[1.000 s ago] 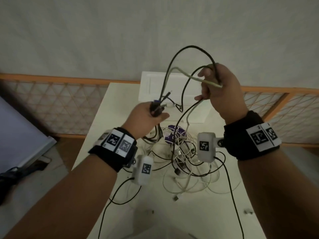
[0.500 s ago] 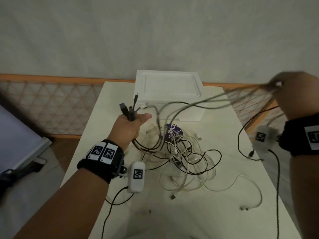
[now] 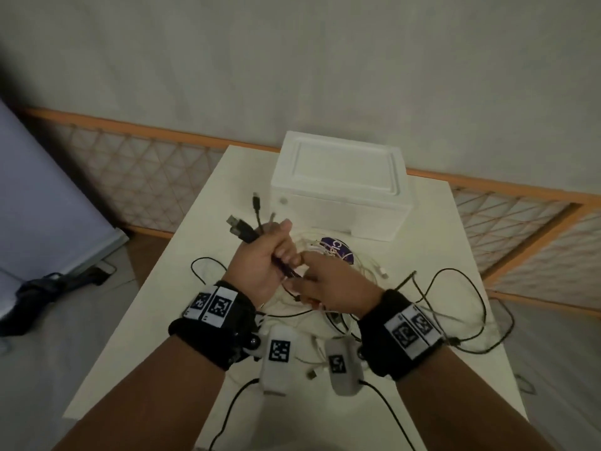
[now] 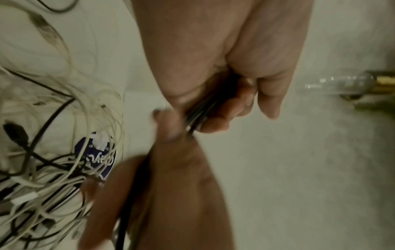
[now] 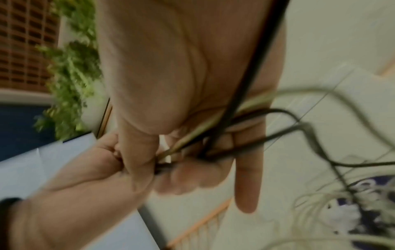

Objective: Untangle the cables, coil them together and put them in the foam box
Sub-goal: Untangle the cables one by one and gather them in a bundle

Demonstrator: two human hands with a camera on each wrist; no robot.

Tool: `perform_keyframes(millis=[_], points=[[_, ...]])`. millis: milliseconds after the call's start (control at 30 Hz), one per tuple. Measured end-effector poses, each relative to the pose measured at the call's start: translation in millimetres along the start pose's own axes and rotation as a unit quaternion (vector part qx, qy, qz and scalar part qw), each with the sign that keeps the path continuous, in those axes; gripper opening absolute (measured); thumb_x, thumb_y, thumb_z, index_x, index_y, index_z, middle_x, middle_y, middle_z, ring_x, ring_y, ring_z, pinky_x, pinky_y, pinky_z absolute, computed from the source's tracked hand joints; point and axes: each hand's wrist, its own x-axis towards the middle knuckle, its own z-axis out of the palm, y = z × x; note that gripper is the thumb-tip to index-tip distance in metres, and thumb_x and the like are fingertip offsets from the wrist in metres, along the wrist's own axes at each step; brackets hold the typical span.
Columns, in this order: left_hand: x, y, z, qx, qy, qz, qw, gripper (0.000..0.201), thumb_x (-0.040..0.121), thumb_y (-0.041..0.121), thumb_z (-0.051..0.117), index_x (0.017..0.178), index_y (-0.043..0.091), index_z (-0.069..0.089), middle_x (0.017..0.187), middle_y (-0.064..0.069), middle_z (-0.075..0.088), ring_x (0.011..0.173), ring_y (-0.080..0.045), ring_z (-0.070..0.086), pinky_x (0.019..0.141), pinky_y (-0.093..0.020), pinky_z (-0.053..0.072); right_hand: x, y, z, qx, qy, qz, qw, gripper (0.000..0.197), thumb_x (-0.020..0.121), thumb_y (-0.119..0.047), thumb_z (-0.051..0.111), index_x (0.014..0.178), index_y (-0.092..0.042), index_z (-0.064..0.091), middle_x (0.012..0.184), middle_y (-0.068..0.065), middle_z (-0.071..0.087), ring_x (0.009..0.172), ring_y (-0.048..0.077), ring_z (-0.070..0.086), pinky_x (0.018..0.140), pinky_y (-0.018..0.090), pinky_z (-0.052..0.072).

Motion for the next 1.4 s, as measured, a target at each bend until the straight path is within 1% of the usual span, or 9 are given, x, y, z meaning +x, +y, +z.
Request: perform_keyframes(millis=[200,367,533,767,900,967,1100,1267,1400], points=[[-14,18,-38,-0.036,0.037,0.047,0.998,0.043,0.077,0.012,0.069,0.064,0.022,0.029,0.044,0.009,0.023,0.034,-0.005,0.020,0.035,-0.018,0.021,-15,46,-25,-0.369,-0.004,-0.005,0.929,0.025,0.091,-0.051,0.050,0.089,-0.027,0.058,0.087,-0.008,0.060,0.083,0.015,0.058,0.073,0.034,0.049],[-31,40,-74,-0.113,0.145,0.085,0.979,0.046,0.086,0.023,0.059,0.050,0.023,0.031,0.044,0.009,0.022,0.037,-0.007,0.022,0.041,-0.019,0.025,-49,92,-93,-0.349,0.143,0.132,0.917,0.015,0.091,-0.036,0.057,0.084,-0.026,0.064,0.076,-0.003,0.059,0.080,0.022,0.060,0.064,0.030,0.041],[-37,10,-71,-0.076,0.174,0.064,0.980,0.052,0.095,0.033,0.048,0.044,0.021,0.048,0.050,0.005,0.040,0.046,-0.010,0.041,0.052,-0.018,0.044,-92,81,-123,-0.328,0.247,0.127,0.903,0.011,0.084,-0.029,0.069,0.087,-0.020,0.072,0.074,0.000,0.066,0.067,0.019,0.055,0.058,0.029,0.040],[-56,-28,-113,-0.038,0.251,-0.044,0.966,0.058,0.095,0.048,0.046,0.045,0.022,0.033,0.045,0.004,0.031,0.035,-0.009,0.028,0.036,-0.017,0.024,-124,97,-66,-0.161,-0.096,0.246,0.951,0.039,0.050,-0.071,0.070,0.067,-0.036,0.073,0.067,-0.003,0.070,0.063,0.009,0.065,0.070,0.027,0.052],[-79,-36,-154,-0.058,0.309,-0.110,0.943,0.063,0.094,0.056,0.043,0.043,0.022,0.031,0.042,0.004,0.028,0.030,-0.010,0.025,0.033,-0.016,0.022,-112,114,-20,-0.228,-0.046,0.197,0.952,0.061,0.086,-0.070,0.042,0.049,-0.024,0.058,0.052,-0.007,0.054,0.057,0.002,0.058,0.057,0.016,0.041],[-83,-43,-163,-0.040,0.328,-0.129,0.935,0.062,0.095,0.052,0.047,0.044,0.022,0.030,0.041,0.005,0.024,0.030,-0.010,0.023,0.032,-0.017,0.021,-92,99,-5,-0.302,-0.041,0.125,0.944,0.068,0.086,-0.074,0.031,0.061,-0.019,0.061,0.060,-0.004,0.057,0.063,0.005,0.059,0.059,0.022,0.043],[-82,-54,-165,-0.024,0.337,-0.164,0.927,0.057,0.094,0.039,0.056,0.047,0.023,0.028,0.040,0.005,0.021,0.029,-0.010,0.020,0.032,-0.014,0.020,-48,47,32,-0.156,-0.113,0.092,0.977,0.014,0.092,-0.026,0.058,0.090,-0.018,0.069,0.079,-0.006,0.068,0.067,0.005,0.065,0.067,0.018,0.051],[-85,-52,-159,0.015,0.276,-0.204,0.939,0.049,0.091,0.022,0.056,0.052,0.023,0.027,0.043,0.005,0.020,0.031,-0.010,0.018,0.034,-0.018,0.016,0,39,105,-0.234,-0.174,0.032,0.956,0.024,0.096,-0.021,0.049,0.114,-0.018,0.065,0.115,0.004,0.064,0.107,0.021,0.057,0.091,0.031,0.042],[-88,-46,-163,0.007,0.208,-0.218,0.953,0.034,0.076,0.009,0.056,0.053,0.021,0.033,0.047,0.005,0.024,0.034,-0.009,0.021,0.037,-0.020,0.021,9,42,131,-0.346,-0.241,0.037,0.906,0.024,0.092,-0.016,0.055,0.116,-0.013,0.060,0.119,0.010,0.059,0.112,0.027,0.054,0.089,0.035,0.043]])
